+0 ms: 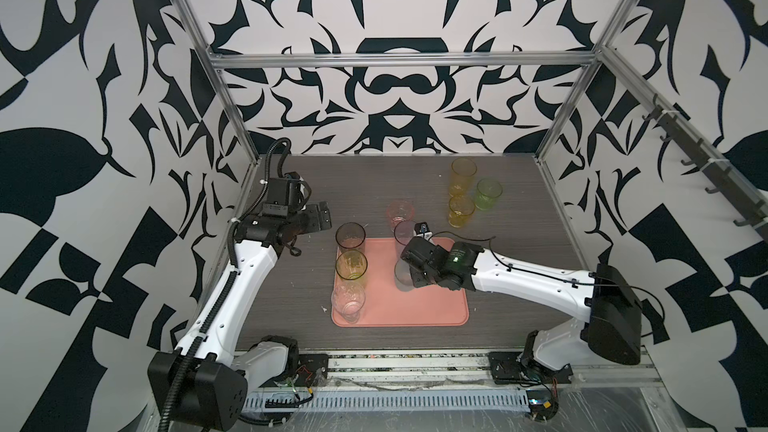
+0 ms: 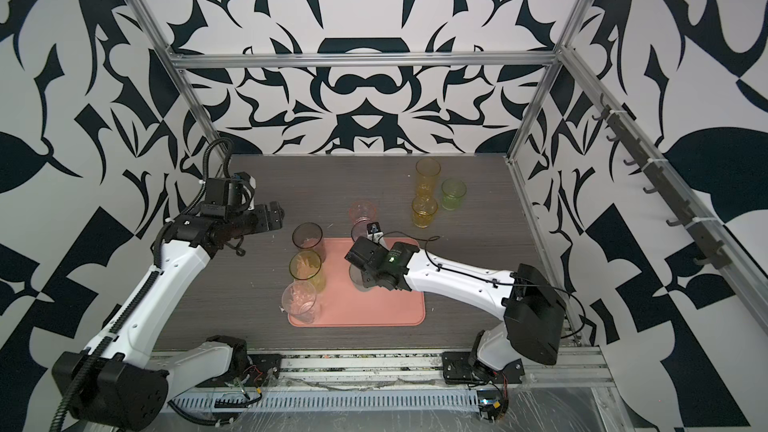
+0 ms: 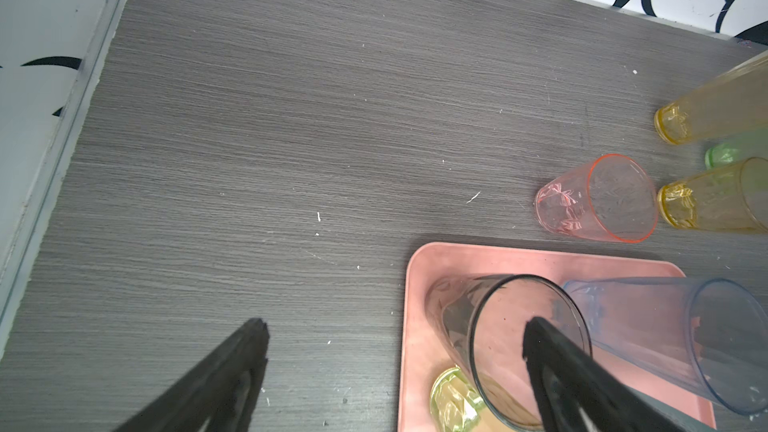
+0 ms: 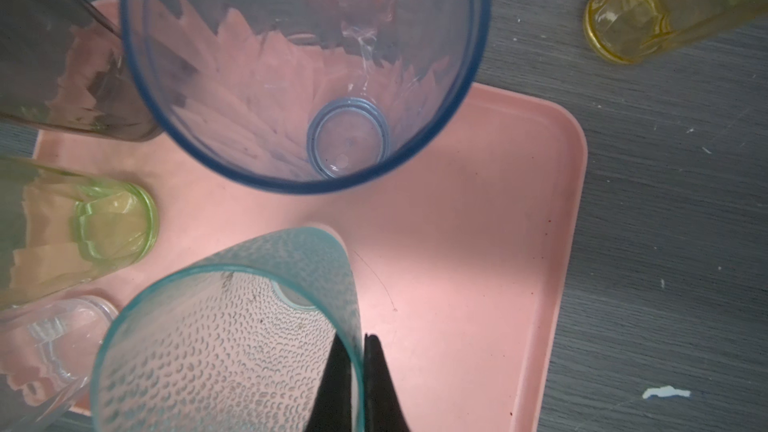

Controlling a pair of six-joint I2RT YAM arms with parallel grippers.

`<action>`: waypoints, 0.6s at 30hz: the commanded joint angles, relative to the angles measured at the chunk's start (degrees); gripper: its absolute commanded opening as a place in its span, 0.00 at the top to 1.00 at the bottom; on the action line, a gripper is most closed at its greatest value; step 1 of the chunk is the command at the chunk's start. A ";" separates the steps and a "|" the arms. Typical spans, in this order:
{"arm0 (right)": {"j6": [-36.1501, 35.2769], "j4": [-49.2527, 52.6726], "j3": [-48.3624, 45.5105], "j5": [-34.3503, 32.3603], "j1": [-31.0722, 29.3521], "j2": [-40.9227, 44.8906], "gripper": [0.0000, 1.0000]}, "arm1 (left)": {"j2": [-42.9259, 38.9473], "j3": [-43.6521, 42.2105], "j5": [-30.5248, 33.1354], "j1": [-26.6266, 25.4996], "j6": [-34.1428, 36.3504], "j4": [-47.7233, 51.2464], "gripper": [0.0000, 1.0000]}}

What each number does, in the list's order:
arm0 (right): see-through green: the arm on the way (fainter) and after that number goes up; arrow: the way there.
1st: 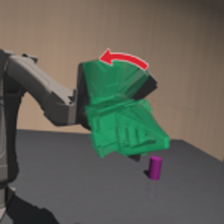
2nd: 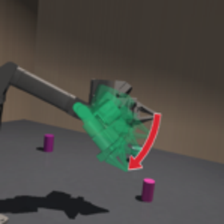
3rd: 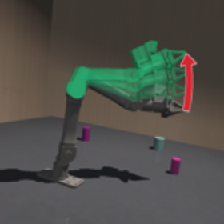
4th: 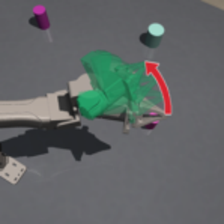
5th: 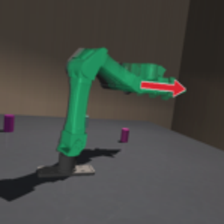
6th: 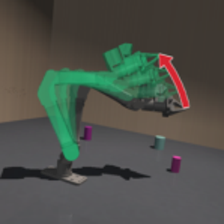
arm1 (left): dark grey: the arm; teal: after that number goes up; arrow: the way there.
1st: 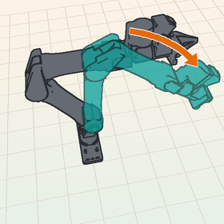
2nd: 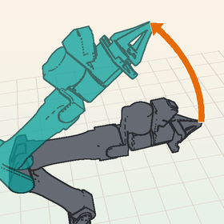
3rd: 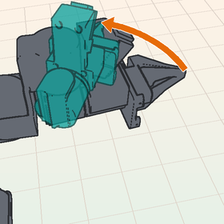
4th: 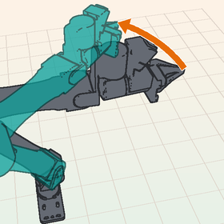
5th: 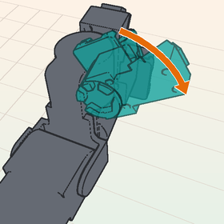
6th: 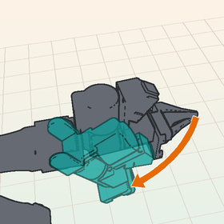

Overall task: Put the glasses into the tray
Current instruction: 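Lower the teal cup onto the tray and open the right gripper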

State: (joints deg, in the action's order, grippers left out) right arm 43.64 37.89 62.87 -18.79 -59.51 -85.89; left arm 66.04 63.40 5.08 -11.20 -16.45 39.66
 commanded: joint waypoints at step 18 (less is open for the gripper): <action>1.10 1.81 4.45 0.07 -0.27 -0.95 0.87 | -1.08 -0.64 -0.42 0.23 0.36 -0.05 0.00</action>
State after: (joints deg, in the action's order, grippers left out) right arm 43.88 38.39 65.12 -18.00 -59.51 -87.22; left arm 66.04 63.40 5.06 -11.20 -16.45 39.66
